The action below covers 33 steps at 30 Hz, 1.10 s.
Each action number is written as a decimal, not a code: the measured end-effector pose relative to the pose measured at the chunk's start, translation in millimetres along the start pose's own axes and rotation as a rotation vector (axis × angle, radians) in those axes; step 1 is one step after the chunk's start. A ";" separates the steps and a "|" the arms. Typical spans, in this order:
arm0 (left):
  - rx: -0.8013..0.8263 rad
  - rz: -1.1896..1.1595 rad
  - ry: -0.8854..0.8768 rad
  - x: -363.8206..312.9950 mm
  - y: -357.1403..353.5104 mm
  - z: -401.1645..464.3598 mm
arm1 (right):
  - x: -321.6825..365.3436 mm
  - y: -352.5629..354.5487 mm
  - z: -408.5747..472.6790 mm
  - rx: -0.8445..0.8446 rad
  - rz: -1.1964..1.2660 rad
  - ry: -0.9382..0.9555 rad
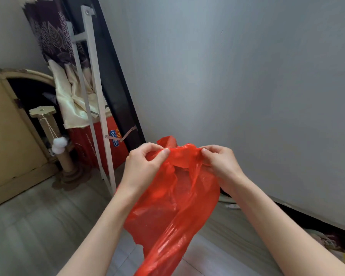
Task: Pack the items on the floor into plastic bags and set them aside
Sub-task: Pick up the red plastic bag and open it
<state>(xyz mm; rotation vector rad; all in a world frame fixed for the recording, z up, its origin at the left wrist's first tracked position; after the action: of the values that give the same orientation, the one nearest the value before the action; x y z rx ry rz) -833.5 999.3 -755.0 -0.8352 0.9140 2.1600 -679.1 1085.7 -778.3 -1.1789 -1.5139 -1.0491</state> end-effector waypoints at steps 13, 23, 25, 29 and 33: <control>0.085 0.116 -0.073 8.9 18.9 4.6 | 6.2 5.9 5.9 -0.001 -0.078 0.175; 0.168 0.324 -0.360 12.9 6.8 -7.7 | 2.7 3.4 -7.9 0.365 -0.277 0.254; 0.261 0.344 -0.466 5.9 -6.9 -13.5 | 2.5 4.2 -7.2 0.407 -0.181 0.221; 0.242 0.298 -0.544 1.9 -22.0 -16.2 | 2.1 0.9 -9.5 0.446 -0.131 0.216; 0.120 0.311 -0.414 8.7 -12.1 -10.2 | -8.9 5.6 2.2 0.158 -0.766 0.452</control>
<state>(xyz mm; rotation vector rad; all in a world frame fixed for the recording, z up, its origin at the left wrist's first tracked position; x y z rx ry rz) -826.6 1000.7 -771.6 -0.1780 0.9887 2.3861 -672.9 1087.0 -787.0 -0.1877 -1.6555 -1.5266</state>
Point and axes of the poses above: each hand's wrist, its own z-axis towards the middle knuckle, its own y-axis out of the back of the hand, x = y × z, the point moved 3 cm from there along z, towards the middle knuckle, and after that the axes turned 13 degrees about -y, right-handed, at the moved point
